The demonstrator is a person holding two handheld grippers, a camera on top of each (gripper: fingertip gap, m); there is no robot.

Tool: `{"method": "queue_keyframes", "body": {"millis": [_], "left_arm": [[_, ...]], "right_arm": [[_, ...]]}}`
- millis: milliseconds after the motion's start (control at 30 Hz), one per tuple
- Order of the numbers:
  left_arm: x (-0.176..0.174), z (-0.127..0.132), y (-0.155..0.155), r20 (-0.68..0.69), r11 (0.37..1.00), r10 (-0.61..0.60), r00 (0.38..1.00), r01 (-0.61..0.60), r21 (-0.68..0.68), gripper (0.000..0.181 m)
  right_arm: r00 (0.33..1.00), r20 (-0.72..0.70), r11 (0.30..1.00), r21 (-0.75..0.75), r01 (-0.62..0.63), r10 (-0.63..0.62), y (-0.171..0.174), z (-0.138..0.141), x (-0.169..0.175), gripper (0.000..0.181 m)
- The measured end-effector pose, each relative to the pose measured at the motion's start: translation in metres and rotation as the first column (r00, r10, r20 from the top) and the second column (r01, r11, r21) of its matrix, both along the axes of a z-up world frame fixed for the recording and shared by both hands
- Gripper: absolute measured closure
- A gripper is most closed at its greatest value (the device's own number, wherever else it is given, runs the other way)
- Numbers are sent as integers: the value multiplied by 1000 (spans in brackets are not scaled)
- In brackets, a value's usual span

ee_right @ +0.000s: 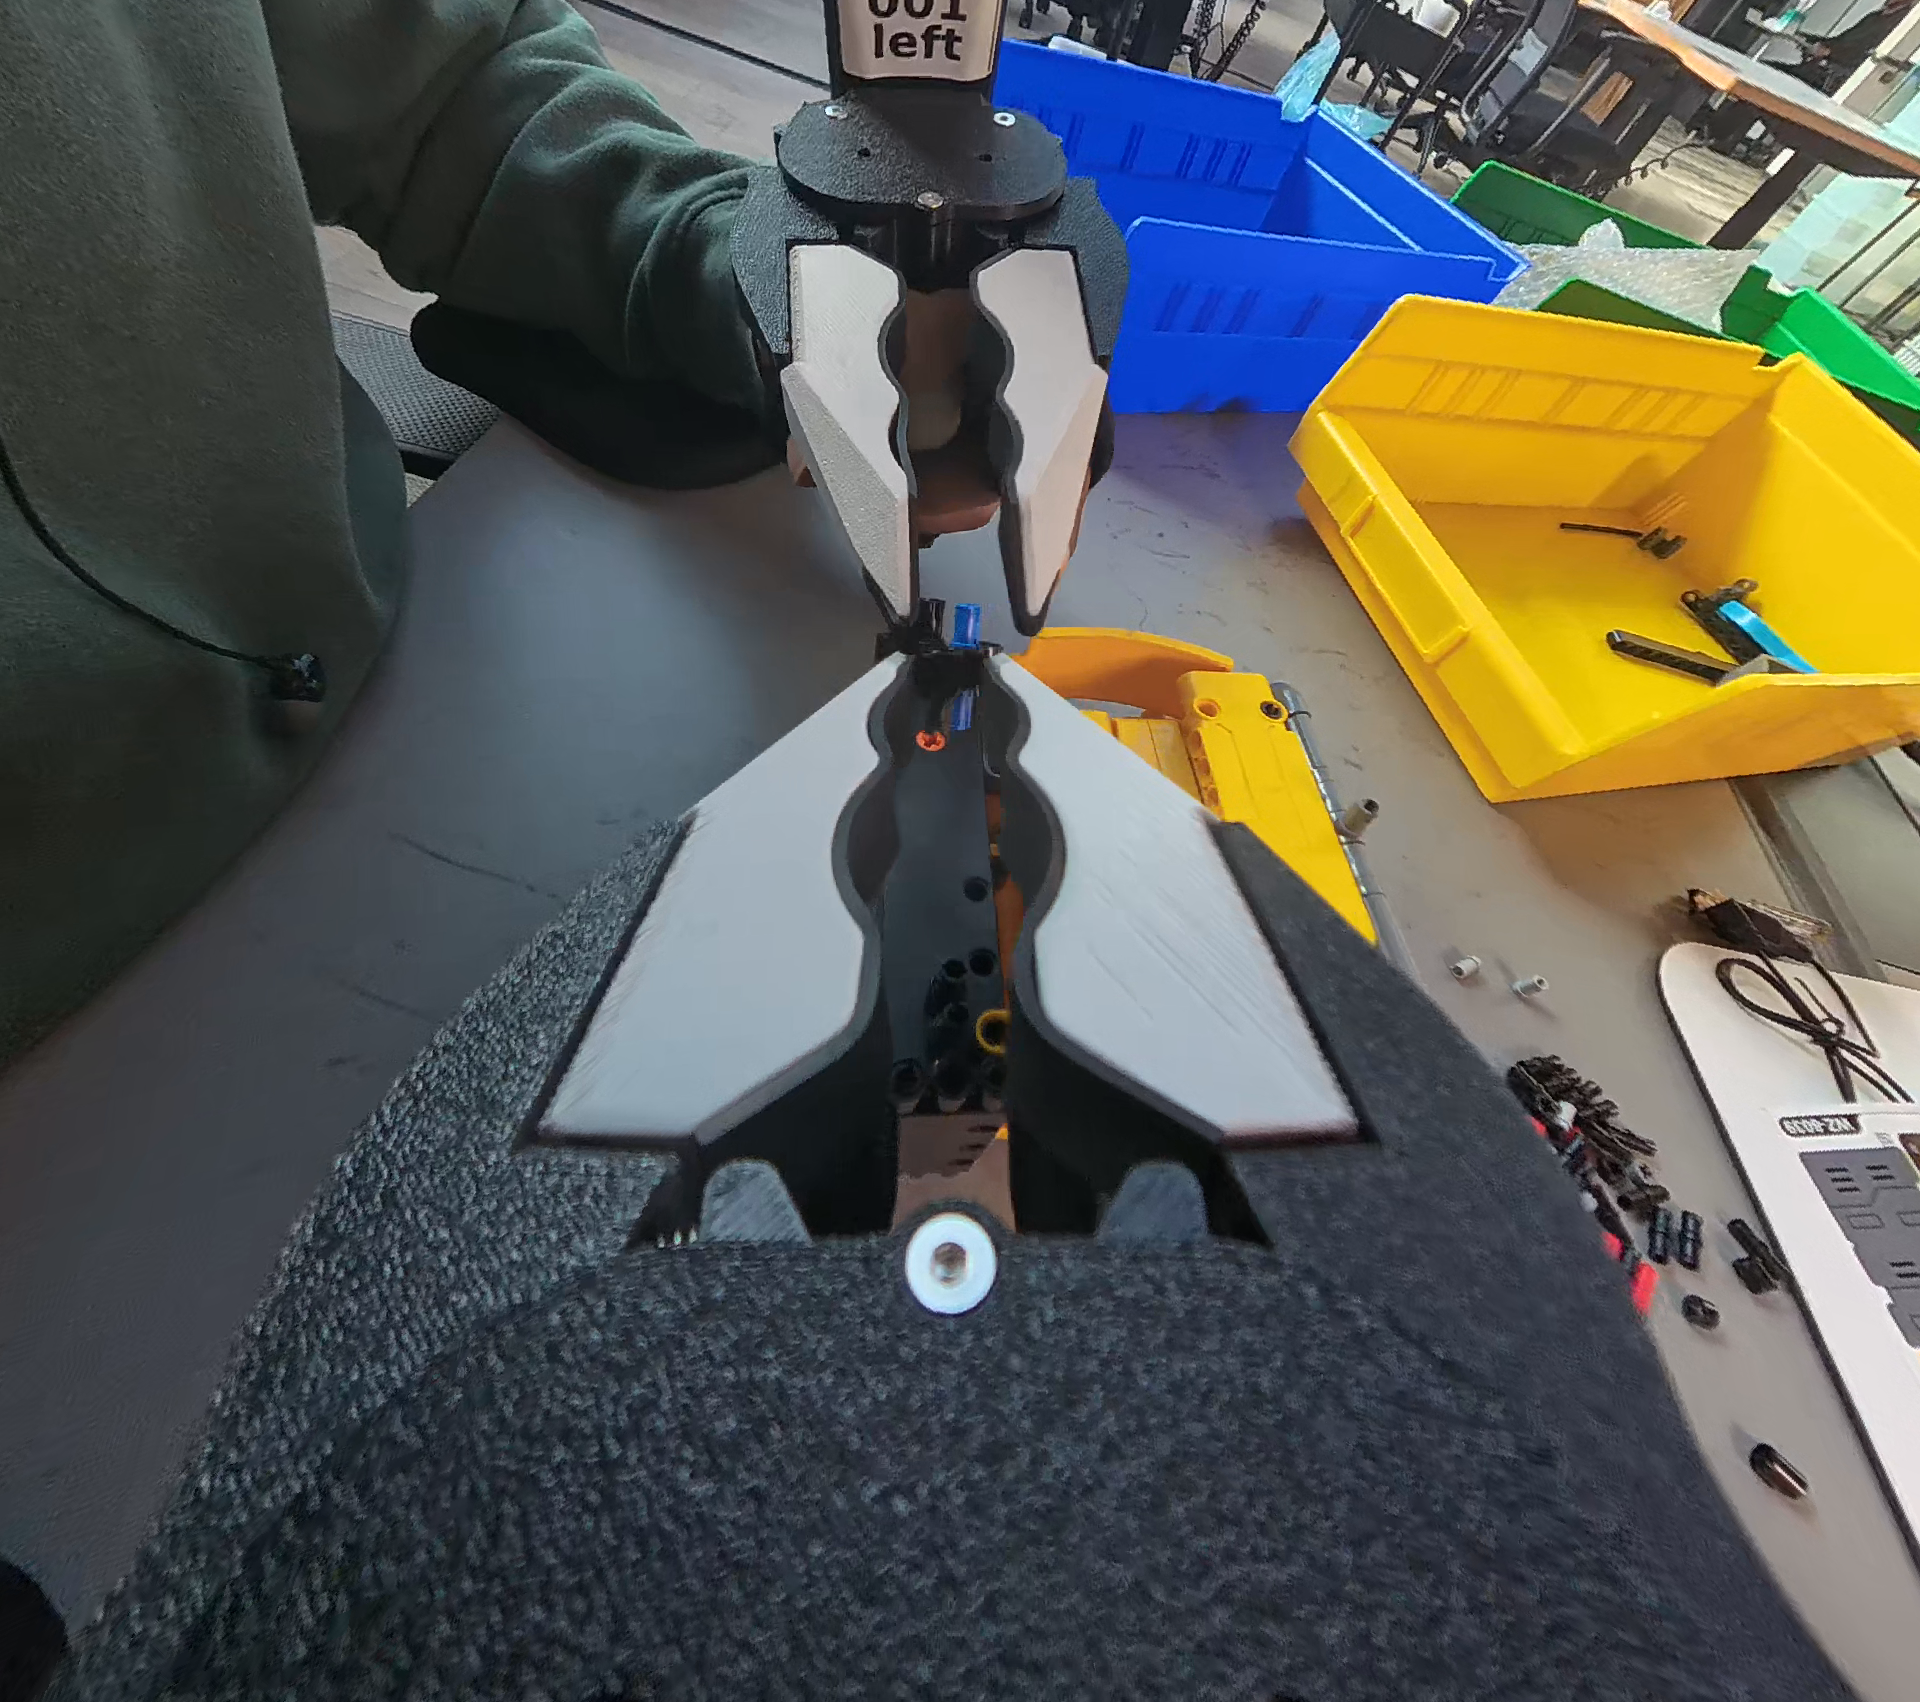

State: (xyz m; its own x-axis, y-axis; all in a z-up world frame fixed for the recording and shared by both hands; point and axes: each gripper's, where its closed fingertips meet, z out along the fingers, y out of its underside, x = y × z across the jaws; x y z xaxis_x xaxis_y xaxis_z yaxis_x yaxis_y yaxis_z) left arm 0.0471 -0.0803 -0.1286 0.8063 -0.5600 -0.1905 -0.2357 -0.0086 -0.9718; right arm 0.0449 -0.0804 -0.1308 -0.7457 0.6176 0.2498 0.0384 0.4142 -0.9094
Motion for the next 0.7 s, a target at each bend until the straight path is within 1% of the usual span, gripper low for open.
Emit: {"method": "queue_keyframes", "body": {"millis": [67,200,300,400,500,567,600,700], "left_arm": [[1,-1,-2,-9,1000,-20,1000,20,-15,156],[12,-6,-10,-34,993,-107,994,105,-45,154],[21,-8,-16,-37,986,-161,986,159,-58,156],[27,-9,-18,-50,984,-173,984,170,-59,157],[25,-10,-17,-53,984,-166,985,162,-70,157],[22,-9,-17,-30,983,-165,986,162,-82,155],[22,-9,-18,-19,982,-171,985,169,-88,157],[25,-10,-24,-3,970,-218,976,216,-112,158]], "right_arm": [[1000,8,1000,9,-19,19,-3,-2,2,170],[998,7,998,-1,-68,68,-11,-1,8,171],[994,-7,994,-23,-110,110,-17,4,13,172],[991,-15,990,-39,-135,134,-21,8,17,174],[993,-16,992,-25,-120,119,-20,7,15,174],[994,-15,993,-32,-110,110,-18,7,13,174],[993,-11,993,-39,-114,113,-18,7,13,174],[989,1,988,-44,-145,145,-21,5,18,174]]}}
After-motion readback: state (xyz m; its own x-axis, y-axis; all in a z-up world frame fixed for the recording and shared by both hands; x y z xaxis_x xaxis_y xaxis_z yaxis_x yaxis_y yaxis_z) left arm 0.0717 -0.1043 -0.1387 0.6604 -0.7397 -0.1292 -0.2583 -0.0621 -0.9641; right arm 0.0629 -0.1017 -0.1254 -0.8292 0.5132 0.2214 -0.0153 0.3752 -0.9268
